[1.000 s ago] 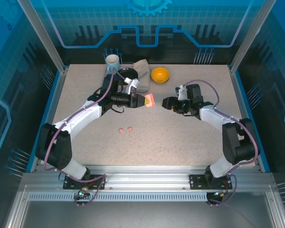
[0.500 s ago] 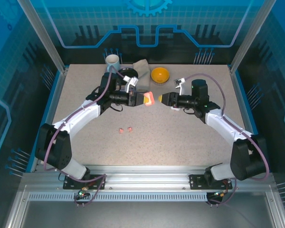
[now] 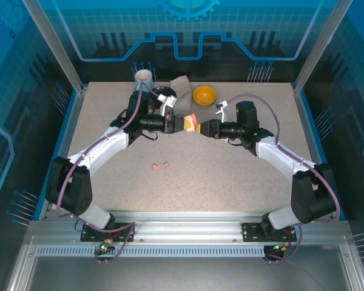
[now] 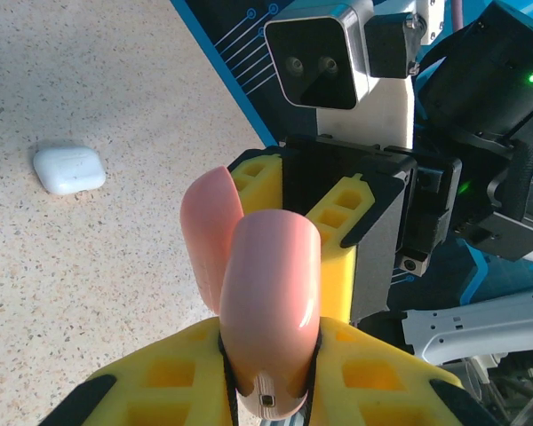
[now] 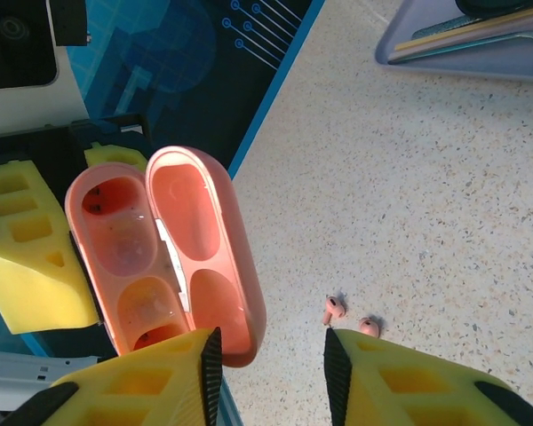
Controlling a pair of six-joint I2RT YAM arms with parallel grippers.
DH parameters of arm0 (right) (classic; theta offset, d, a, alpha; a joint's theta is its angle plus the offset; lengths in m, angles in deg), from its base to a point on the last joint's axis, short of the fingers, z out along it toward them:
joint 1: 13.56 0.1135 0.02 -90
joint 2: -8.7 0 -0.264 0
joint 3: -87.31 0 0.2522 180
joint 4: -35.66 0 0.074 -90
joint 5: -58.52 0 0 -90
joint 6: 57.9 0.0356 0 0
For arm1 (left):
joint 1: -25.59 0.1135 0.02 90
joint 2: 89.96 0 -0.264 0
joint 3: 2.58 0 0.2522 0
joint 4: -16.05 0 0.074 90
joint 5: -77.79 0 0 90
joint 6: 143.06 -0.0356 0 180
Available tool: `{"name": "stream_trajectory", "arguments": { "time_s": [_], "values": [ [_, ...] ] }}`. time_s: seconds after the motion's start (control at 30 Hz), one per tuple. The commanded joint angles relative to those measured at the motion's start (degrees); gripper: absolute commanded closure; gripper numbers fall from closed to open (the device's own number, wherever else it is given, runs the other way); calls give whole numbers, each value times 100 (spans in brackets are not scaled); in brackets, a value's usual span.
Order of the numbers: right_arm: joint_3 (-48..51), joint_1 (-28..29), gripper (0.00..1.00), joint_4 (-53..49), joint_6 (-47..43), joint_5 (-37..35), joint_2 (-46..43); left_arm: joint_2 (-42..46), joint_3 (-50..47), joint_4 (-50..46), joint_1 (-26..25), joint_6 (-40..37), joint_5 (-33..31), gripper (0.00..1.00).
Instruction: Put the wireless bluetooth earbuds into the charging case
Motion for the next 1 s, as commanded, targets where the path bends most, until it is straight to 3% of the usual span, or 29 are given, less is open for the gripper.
{"name": "stream_trajectory", "arguments": {
  "time_s": [0.0, 0.37, 0.43, 0.57, 0.63, 0.87, 0.97],
  "values": [
    [-186, 55, 63, 199, 68, -20, 161, -54, 221, 210, 38, 119, 278, 100],
    [-456, 67, 63, 299, 175, 104, 410, -84, 119, 354, 37, 204, 375, 100],
    [-440, 67, 68, 312, 177, 113, 419, -84, 125, 374, 37, 212, 366, 100],
    [-418, 68, 89, 308, 135, 160, 437, -99, 142, 403, 37, 249, 316, 100],
    [-449, 48, 100, 232, 82, 141, 441, -105, 155, 370, 41, 243, 253, 89],
    [-951, -82, 100, -823, -725, -21, 479, -80, 398, -220, 160, -62, 43, 32],
    [-1297, -179, 100, -1645, -1417, -176, 542, -31, 658, -765, 382, -353, 27, 22]
  ]
}}
